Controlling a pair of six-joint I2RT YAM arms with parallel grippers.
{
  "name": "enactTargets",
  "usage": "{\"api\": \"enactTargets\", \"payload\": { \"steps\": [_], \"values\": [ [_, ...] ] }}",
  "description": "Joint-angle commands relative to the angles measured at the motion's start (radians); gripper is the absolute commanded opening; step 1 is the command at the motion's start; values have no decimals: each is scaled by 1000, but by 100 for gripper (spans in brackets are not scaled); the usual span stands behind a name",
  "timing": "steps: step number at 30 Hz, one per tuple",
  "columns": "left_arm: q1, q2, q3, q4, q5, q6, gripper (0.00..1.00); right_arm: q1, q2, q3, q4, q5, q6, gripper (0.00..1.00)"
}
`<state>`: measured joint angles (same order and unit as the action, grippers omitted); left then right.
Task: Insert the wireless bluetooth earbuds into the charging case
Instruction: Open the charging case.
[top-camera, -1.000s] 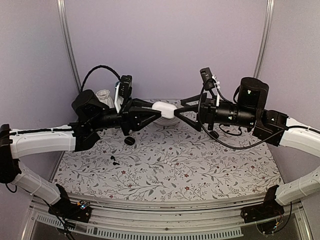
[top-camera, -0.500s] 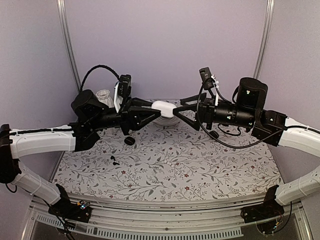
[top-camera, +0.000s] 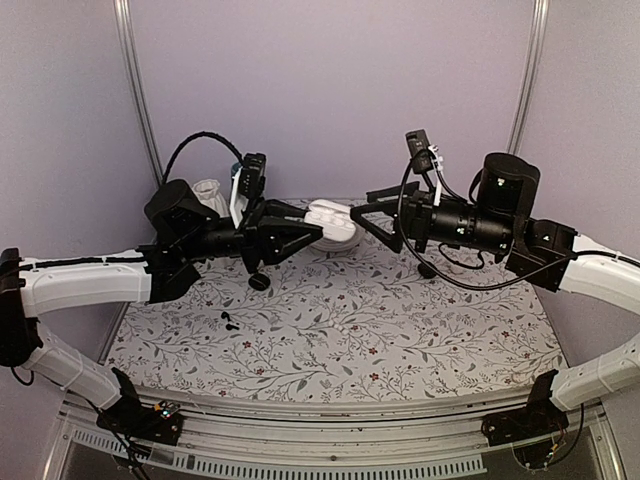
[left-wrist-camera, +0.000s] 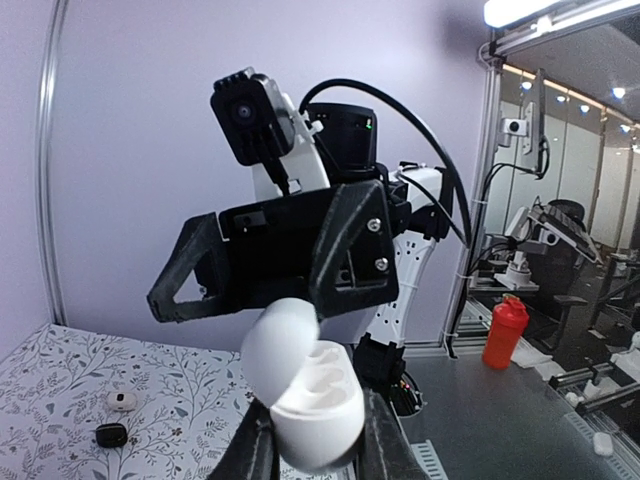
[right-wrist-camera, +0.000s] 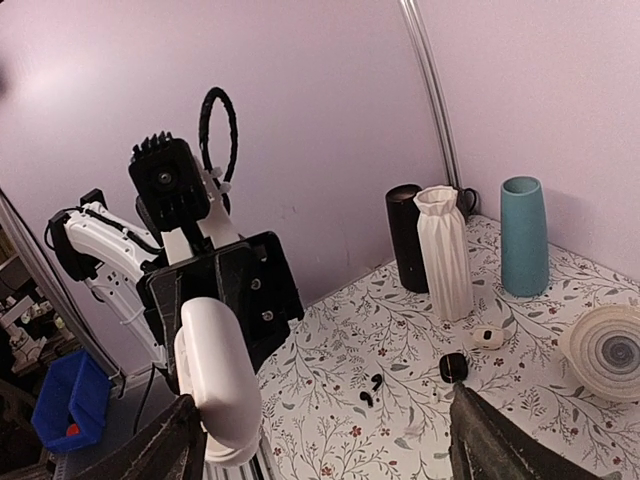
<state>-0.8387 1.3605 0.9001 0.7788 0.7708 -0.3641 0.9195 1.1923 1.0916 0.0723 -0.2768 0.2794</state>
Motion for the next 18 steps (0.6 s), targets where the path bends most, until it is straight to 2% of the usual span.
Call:
{"api": "enactTargets", "payload": {
  "steps": [1, 18],
  "values": [
    [-24, -12, 0, 8, 65, 28, 0, -19, -8, 8, -3, 63, 15, 84],
    [-25, -25, -15, 8, -34, 30, 0, -20, 45, 28, -1, -43, 17, 83]
  ]
}}
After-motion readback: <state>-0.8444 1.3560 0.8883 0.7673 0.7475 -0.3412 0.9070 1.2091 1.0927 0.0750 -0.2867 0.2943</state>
